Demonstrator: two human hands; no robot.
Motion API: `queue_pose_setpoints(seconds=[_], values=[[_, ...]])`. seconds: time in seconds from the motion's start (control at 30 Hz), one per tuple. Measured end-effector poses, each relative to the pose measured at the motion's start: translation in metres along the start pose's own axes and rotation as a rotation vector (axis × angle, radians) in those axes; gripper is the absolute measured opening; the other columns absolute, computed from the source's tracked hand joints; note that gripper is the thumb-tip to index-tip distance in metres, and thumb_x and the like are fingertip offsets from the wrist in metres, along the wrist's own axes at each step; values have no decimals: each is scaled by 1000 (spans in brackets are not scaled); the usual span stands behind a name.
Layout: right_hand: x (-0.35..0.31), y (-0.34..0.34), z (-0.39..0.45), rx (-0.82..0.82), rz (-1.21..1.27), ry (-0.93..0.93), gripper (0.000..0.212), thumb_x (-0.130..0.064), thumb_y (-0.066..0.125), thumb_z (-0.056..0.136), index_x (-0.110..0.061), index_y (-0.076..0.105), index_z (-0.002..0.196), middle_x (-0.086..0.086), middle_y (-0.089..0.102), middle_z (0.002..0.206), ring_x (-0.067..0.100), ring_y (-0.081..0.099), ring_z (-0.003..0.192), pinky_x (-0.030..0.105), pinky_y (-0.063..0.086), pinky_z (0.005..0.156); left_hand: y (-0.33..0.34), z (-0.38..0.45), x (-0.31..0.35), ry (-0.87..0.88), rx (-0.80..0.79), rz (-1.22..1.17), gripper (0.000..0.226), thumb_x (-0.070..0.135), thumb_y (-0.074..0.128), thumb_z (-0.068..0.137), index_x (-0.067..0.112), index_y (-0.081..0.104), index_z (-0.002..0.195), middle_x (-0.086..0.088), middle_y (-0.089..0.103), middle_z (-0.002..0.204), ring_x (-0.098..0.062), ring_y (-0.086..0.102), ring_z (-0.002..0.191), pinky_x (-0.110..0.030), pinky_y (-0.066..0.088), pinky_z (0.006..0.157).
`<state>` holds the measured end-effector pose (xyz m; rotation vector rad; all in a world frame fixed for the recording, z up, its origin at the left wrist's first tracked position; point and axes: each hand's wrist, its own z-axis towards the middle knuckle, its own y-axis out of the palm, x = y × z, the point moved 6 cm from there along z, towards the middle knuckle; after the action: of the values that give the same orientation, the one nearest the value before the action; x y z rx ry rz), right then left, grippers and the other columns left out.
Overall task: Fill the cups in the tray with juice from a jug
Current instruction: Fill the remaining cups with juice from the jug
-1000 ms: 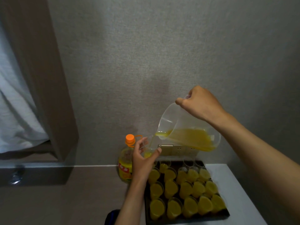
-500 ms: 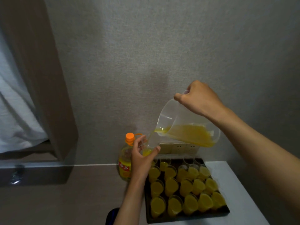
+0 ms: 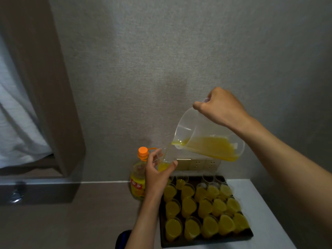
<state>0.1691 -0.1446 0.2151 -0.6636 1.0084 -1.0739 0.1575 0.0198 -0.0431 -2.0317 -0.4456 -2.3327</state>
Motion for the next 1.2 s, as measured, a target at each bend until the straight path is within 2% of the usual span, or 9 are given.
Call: queue_pose_setpoints(seconds=[0.37, 0.57, 0.63, 0.73, 0.93, 1.1, 1.2], values=[[2, 1, 4, 9, -19, -2, 38, -41, 66, 86, -15, 54, 60, 1, 48, 53, 23, 46, 50, 31, 36, 53, 3, 1, 0, 10, -2, 3, 56, 15, 89, 76, 31, 61, 123, 8, 62, 130, -7, 55, 124, -42, 46, 110], [5, 1, 5, 5, -4, 2, 44, -39, 65, 85, -19, 40, 55, -3, 36, 48, 21, 35, 46, 30, 30, 51, 4, 2, 1, 2, 8, -5, 56, 20, 90, 74, 33, 62, 120, 13, 63, 128, -11, 56, 125, -49, 46, 110], [7, 2, 4, 2, 18, 6, 43, -38, 65, 85, -19, 40, 56, -3, 37, 49, 20, 35, 46, 30, 30, 52, 4, 3, 1, 7, 11, -1, 57, 23, 91, 72, 32, 62, 121, 15, 63, 128, -9, 56, 124, -49, 46, 110], [11, 3, 5, -8, 71, 31, 40, -37, 65, 85, -18, 43, 57, -2, 39, 51, 19, 37, 47, 31, 31, 52, 4, 4, 1, 2, 5, 3, 55, 17, 89, 76, 32, 62, 122, 16, 62, 127, -5, 55, 123, -47, 46, 110], [21, 12, 5, -43, 172, 84, 46, -36, 67, 85, -20, 38, 54, -7, 34, 44, 16, 33, 45, 31, 28, 52, 5, 4, 2, 6, -9, 17, 55, 18, 89, 76, 34, 62, 121, 14, 64, 124, 4, 58, 116, -49, 47, 109], [33, 18, 7, -46, 273, 125, 44, -32, 67, 85, -20, 39, 53, -10, 29, 40, 13, 27, 39, 33, 25, 52, 4, 4, -1, 4, -11, 15, 55, 23, 90, 75, 40, 62, 119, 16, 64, 123, -5, 57, 122, -50, 47, 109], [43, 21, 5, -33, 350, 169, 41, -31, 67, 85, -20, 43, 54, -7, 31, 42, 11, 26, 36, 34, 27, 53, 4, 4, -2, 2, -11, 9, 55, 22, 90, 76, 37, 62, 121, 12, 64, 125, -7, 56, 123, -48, 47, 109]])
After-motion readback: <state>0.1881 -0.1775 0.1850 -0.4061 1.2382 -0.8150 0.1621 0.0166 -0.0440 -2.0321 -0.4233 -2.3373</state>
